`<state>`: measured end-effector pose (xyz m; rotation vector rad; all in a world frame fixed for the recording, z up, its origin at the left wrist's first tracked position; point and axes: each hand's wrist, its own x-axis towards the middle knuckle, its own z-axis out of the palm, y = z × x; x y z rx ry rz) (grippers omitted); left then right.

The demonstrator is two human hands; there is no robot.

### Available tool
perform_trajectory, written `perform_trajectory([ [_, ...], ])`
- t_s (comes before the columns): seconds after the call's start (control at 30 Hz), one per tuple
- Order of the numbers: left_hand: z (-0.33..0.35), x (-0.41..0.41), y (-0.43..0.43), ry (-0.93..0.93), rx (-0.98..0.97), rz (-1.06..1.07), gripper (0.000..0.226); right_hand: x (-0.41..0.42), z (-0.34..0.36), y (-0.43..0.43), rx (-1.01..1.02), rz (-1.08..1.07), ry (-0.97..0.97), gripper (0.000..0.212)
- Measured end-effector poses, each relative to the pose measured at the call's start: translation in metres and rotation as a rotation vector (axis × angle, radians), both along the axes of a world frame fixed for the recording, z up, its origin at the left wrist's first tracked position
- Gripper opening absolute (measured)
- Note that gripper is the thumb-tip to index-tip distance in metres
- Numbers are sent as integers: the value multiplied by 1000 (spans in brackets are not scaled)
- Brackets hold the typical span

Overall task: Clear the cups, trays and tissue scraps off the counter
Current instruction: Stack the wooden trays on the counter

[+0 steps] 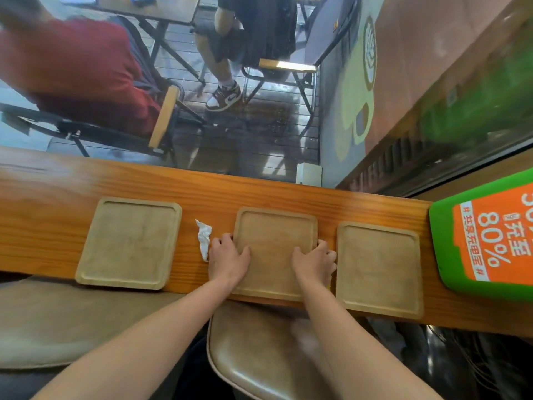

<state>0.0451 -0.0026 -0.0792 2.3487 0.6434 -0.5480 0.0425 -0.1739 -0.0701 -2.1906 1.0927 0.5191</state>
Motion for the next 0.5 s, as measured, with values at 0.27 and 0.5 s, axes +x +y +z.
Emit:
perform_trajectory([
  [0.27, -1, 0, 17, 43, -90, -10, 54, 0, -1, -1, 130, -171, 3, 51],
  [0.5, 4, 5, 25, 49, -99, -40, 53, 0, 7, -3, 198, -221, -15, 41],
])
